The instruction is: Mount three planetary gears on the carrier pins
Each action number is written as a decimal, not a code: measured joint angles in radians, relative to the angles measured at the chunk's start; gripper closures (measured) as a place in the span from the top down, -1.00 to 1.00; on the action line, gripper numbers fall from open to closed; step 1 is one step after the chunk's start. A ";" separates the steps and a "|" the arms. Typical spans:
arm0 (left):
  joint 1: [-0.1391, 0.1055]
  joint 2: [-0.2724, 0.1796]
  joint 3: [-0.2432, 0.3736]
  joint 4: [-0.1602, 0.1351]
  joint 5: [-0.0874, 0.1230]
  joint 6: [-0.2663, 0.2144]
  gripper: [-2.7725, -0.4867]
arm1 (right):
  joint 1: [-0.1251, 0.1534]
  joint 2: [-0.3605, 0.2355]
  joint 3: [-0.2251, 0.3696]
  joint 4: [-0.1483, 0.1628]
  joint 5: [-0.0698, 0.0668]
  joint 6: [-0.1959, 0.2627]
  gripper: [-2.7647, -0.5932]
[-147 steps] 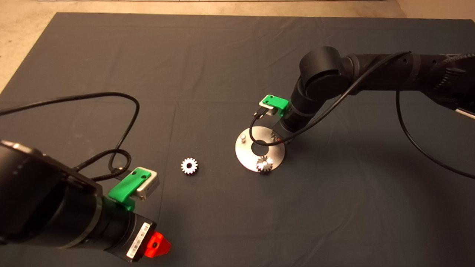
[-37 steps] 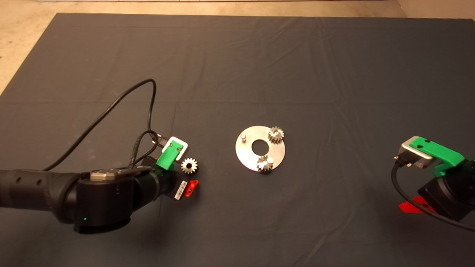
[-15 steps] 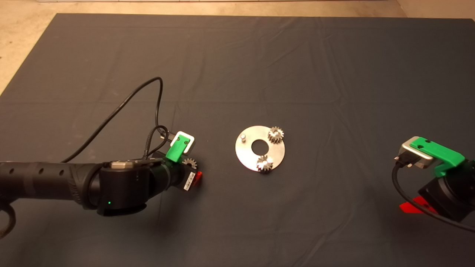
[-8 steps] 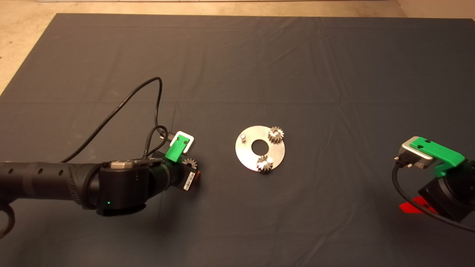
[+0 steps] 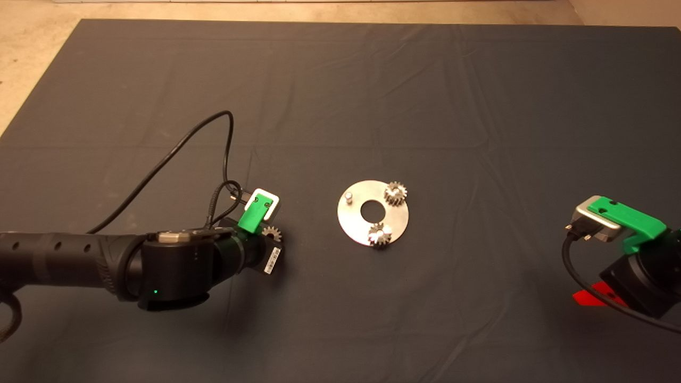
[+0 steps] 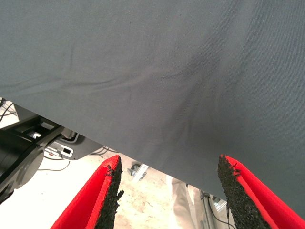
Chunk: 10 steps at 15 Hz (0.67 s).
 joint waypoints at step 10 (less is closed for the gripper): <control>0.000 0.000 0.004 0.000 -0.014 -0.004 -0.52 | 0.000 0.000 0.000 0.000 0.000 -0.011 -0.19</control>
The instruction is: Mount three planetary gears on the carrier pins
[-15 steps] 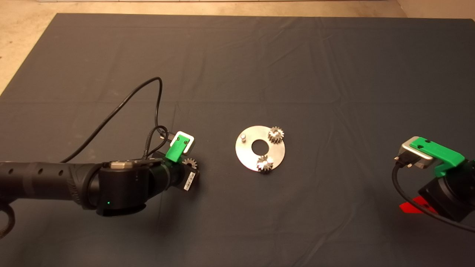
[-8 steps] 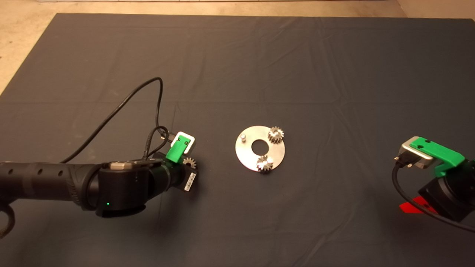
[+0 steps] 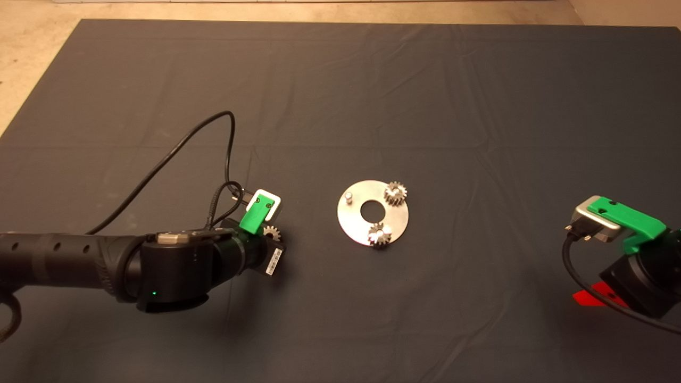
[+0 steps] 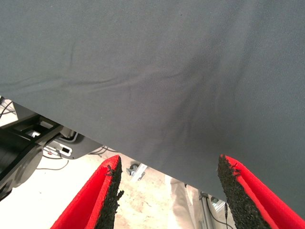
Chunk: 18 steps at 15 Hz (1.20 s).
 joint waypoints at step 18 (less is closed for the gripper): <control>-0.133 0.106 0.079 -0.120 0.077 -0.018 -0.72 | 0.000 -0.017 0.000 0.000 0.000 -0.015 -0.19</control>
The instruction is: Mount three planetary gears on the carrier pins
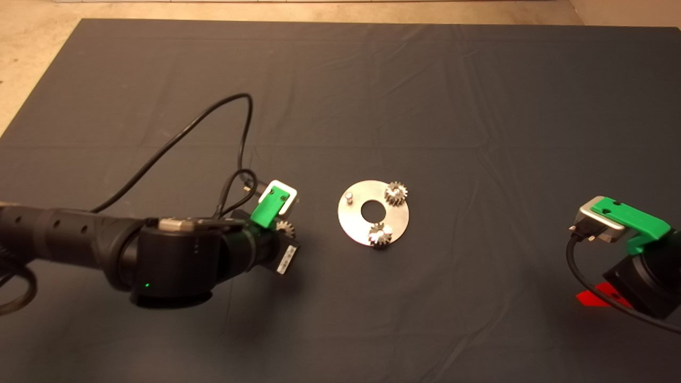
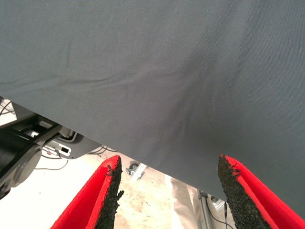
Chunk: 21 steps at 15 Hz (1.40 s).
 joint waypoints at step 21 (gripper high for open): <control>-0.066 0.272 -0.336 -0.015 -0.006 0.064 -0.75 | 0.000 -0.005 0.000 0.001 0.000 -0.004 -0.19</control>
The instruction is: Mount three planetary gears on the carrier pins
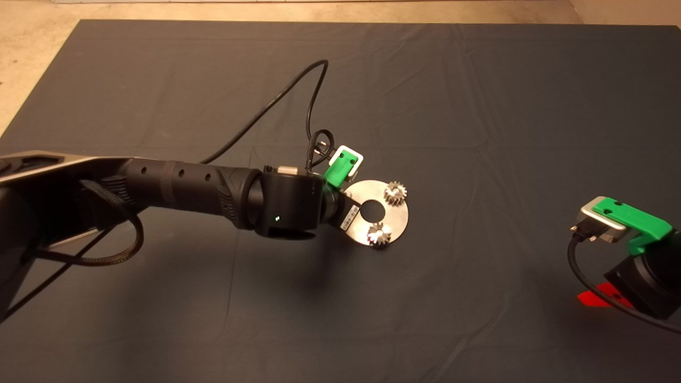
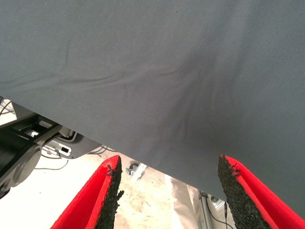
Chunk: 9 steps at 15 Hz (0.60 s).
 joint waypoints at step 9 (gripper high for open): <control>-0.014 0.052 -0.005 -0.004 -0.001 0.014 -0.75 | 0.000 0.000 0.000 0.000 0.000 -0.001 -0.19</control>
